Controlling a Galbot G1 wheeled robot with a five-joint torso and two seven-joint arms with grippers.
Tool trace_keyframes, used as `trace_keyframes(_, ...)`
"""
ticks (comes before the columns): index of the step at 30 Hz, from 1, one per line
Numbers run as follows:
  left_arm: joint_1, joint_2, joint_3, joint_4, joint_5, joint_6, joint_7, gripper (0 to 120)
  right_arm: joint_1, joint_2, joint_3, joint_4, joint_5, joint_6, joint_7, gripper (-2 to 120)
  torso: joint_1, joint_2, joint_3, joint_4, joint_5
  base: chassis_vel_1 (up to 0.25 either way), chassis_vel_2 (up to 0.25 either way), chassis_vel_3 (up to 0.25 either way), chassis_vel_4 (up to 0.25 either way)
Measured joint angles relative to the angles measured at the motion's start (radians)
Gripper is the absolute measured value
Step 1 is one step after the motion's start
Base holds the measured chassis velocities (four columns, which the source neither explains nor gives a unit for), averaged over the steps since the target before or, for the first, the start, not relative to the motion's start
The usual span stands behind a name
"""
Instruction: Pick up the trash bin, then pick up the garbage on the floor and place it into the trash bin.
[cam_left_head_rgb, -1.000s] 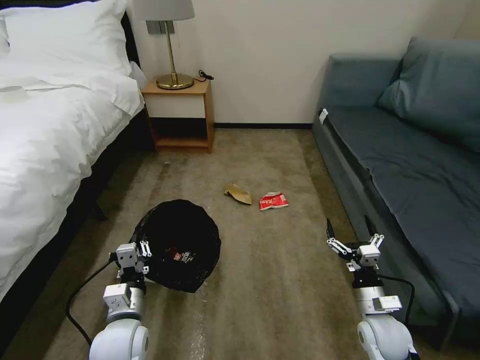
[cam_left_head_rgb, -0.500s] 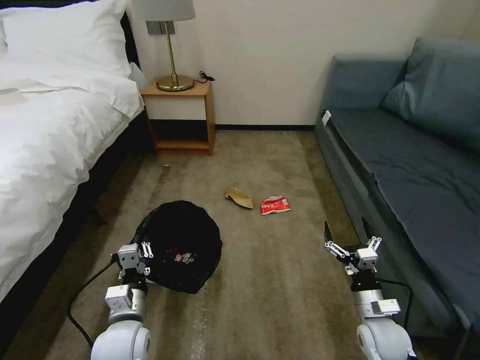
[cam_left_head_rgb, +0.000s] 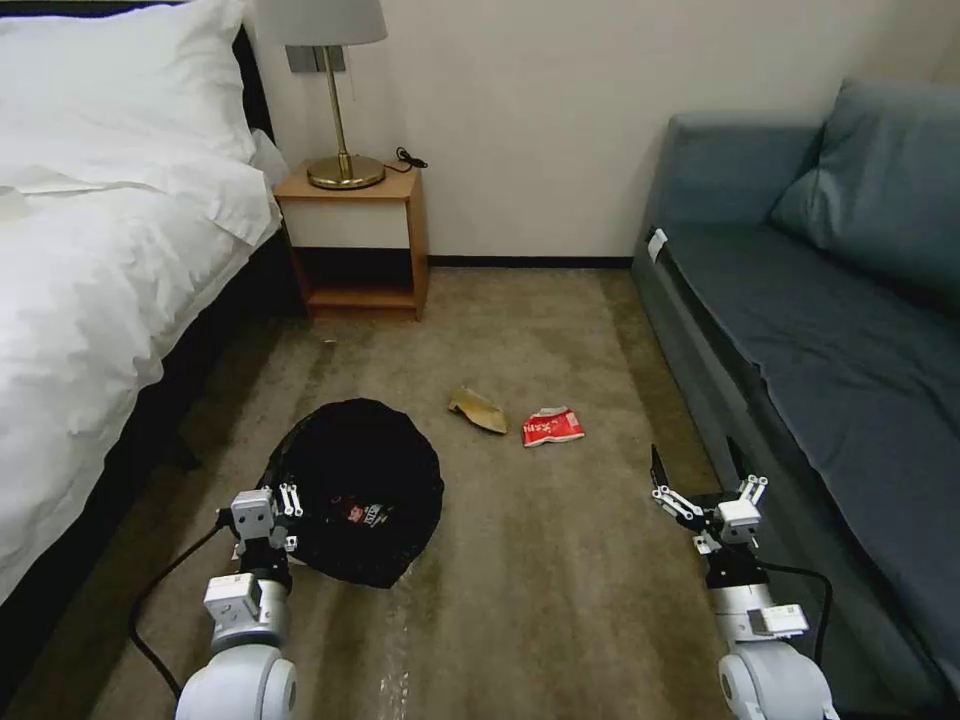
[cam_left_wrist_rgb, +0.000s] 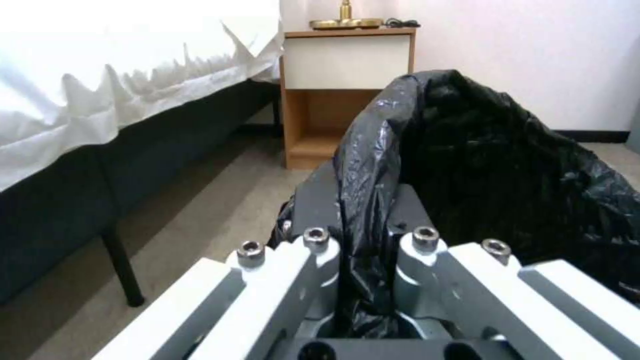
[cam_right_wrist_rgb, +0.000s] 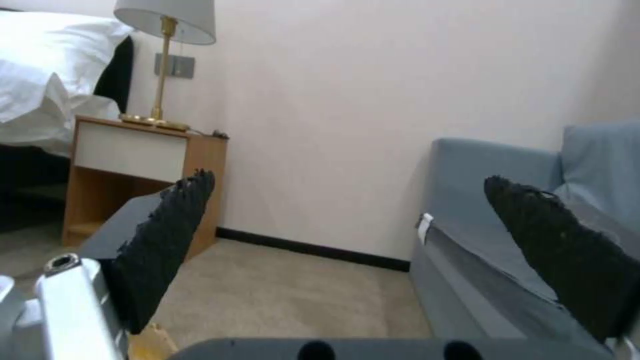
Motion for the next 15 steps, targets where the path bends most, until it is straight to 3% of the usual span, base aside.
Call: trace_keyframes(15,0.001,0.000,-0.001,-0.001,-0.001,-0.003,0.000,5,0.003,0.002,-0.003,-0.015,-0.006,0.007,-0.009,100,0.000,0.000,0.000,0.0000,0.0000,-0.097,0.095,0.093,-0.101)
